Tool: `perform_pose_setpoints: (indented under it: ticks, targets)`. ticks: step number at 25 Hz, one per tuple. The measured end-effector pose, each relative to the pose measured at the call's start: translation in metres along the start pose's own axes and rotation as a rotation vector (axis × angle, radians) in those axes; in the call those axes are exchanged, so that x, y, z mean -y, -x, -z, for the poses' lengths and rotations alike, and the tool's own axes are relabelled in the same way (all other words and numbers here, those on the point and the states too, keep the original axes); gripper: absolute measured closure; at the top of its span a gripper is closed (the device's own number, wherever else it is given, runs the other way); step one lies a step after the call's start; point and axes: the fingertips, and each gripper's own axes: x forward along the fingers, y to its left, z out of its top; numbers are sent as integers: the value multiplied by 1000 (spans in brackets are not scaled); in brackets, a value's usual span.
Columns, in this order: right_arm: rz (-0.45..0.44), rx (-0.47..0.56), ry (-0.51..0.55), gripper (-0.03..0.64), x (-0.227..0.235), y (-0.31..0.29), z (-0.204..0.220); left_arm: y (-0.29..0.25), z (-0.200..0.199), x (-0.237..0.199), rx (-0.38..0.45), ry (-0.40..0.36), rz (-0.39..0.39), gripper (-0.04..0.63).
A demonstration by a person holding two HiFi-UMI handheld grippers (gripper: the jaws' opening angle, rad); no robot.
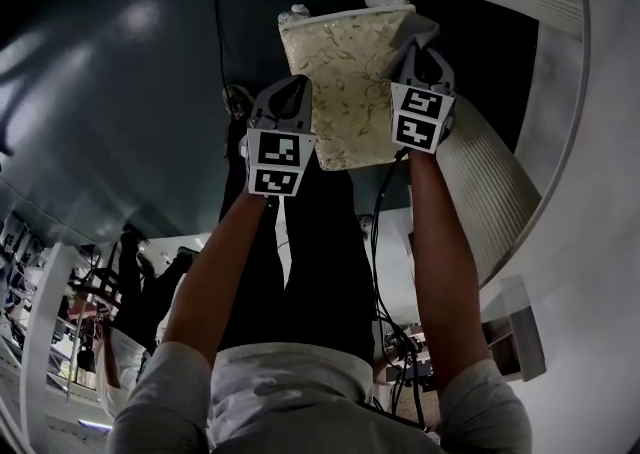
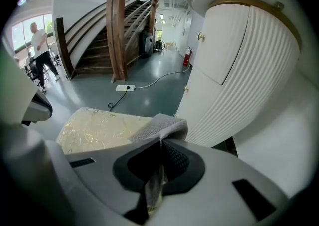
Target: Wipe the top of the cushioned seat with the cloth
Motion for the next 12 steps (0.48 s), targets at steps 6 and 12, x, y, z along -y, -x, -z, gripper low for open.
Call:
perform_pose_setpoints:
  ticks: [6,12]
  targets:
    - [0,39,-49,603,4,11,-16,8,-19,1,17,-19,-16,578]
    - [15,111,-128,603,2,50,-35,27,-37,8,19,-44,-18,578]
